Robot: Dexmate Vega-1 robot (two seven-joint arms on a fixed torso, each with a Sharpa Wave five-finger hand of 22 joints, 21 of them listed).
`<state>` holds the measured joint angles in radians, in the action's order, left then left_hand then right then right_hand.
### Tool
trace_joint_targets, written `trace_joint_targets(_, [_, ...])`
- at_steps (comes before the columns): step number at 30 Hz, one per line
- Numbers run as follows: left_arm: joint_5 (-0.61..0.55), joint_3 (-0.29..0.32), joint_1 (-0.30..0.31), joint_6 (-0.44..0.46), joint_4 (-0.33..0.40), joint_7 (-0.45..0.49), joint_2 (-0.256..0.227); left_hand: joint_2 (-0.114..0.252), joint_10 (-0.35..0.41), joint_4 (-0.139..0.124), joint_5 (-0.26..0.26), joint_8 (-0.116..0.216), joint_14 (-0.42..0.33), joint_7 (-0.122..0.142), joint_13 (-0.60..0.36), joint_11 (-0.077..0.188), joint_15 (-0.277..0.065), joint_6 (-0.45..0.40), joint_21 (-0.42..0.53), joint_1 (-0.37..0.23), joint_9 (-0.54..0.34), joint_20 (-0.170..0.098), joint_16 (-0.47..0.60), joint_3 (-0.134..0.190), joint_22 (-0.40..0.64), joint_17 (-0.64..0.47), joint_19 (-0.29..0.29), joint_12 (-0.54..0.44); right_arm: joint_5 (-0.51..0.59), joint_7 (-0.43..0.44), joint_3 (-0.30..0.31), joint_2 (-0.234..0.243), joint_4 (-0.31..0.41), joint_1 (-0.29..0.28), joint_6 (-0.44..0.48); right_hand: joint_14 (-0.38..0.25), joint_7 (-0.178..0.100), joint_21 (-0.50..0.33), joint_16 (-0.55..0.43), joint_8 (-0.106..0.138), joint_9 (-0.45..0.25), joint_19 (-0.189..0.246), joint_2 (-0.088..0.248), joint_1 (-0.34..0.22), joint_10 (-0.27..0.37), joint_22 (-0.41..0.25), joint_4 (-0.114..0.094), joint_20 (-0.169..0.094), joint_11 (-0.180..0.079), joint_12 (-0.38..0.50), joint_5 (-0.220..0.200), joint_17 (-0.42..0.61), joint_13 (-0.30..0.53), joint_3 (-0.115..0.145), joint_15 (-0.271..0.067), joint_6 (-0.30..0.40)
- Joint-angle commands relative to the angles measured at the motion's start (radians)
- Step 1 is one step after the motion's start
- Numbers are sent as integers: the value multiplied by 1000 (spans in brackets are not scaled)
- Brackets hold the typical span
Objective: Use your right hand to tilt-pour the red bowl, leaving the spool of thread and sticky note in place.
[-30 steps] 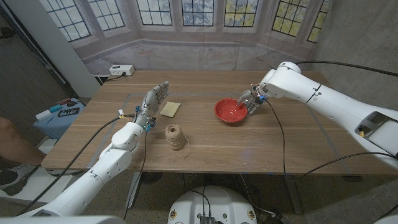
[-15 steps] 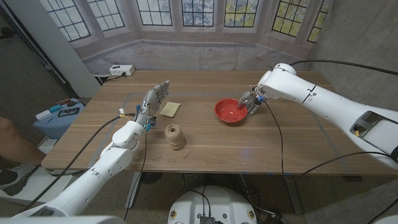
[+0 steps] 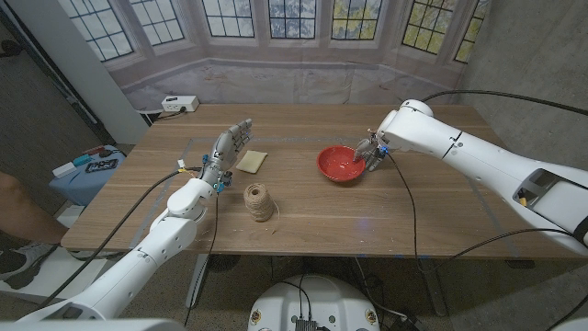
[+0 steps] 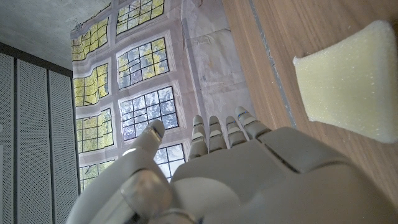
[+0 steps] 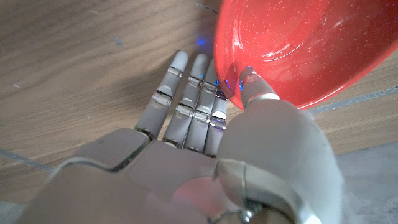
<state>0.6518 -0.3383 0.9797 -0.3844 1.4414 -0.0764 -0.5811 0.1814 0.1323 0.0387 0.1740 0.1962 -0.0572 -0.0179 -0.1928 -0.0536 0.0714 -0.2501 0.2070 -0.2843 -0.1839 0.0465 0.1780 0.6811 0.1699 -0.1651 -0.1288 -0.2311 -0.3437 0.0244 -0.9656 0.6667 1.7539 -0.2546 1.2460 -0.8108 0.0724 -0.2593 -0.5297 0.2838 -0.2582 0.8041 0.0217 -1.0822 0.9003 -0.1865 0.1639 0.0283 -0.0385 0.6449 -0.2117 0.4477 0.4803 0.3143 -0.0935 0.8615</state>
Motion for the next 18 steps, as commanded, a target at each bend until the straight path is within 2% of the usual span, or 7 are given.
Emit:
trace_joint_targets(1, [1, 0, 4, -1, 0, 3, 0, -2, 14, 2, 7, 1, -4, 0, -5, 0, 7, -6, -2, -5, -3, 2, 3, 1, 6, -4, -5, -2, 24, 51, 3, -11, 9, -31, 5, -42, -18, -12, -18, 18, -10, 23, 5, -24, 39, -3, 1, -15, -16, 33, -4, 12, 23, -5, -45, 42])
trace_joint_targets(3, [1, 0, 4, -3, -1, 1, 1, -2, 14, 2, 7, 1, -6, 1, -5, 0, 7, -7, -2, -6, -3, 2, 4, 1, 6, -4, -5, -2, 30, 61, 5, -11, 14, -37, 3, -56, -29, -20, -21, 27, -14, 41, 9, -37, 54, -4, 4, -27, -22, 50, -5, 14, 34, -2, -56, 64])
trace_joint_targets(6, [1, -1, 3, -5, -2, 0, 2, -1, 15, 3, 7, 1, -7, 1, -5, 4, 7, -7, -2, -7, -3, 2, 4, 1, 6, -4, -5, -2, 38, 74, 4, -11, 23, -45, 5, -95, -46, -29, -33, 43, -24, 61, 15, -59, 87, -5, 6, -43, -45, 82, -4, 23, 56, 2, -81, 104])
trace_joint_targets(8, [1, -1, 3, -4, -2, 1, 2, -1, 17, 3, 7, 0, -9, 1, -5, 4, 7, -8, -3, -8, -3, 3, 5, 1, 6, -4, -5, -2, 43, 83, 4, -10, 29, -50, 8, -108, -58, -34, -38, 51, -29, 69, 19, -72, 98, -6, 8, -49, -48, 93, -3, 29, 65, 4, -93, 121])
trace_joint_targets(11, [2, -2, 5, -4, -1, 1, 3, -1, 20, 3, 7, 1, -10, 2, -6, 2, 7, -10, -3, -9, -4, 3, 5, 0, 6, -4, -6, -3, 46, 89, 7, -7, 38, -57, 9, -134, -70, -40, -40, 61, -36, 79, 23, -86, 112, -7, 8, -75, -60, 108, -1, 30, 77, 9, -106, 141])
trace_joint_targets(14, [3, -2, 7, -4, 0, 1, 3, -1, 25, 3, 7, 1, -12, 2, -6, 0, 8, -11, -3, -9, -4, 4, 6, 0, 6, -4, -5, -5, 49, 96, 9, -4, 47, -63, 10, -146, -77, -43, -44, 67, -39, 85, 23, -93, 117, -7, 9, -84, -69, 113, 0, 34, 82, 10, -114, 154])
trace_joint_targets(18, [2, -1, 11, -4, 4, 5, 2, -1, 28, 4, 7, 1, -14, 3, -6, 1, 10, -12, -3, -11, -4, 4, 6, 0, 6, -4, -6, -5, 52, 101, 12, -3, 55, -68, 9, -154, -76, -47, -45, 71, -42, 90, 23, -100, 123, -7, 9, -89, -68, 117, 1, 37, 84, 10, -117, 160])
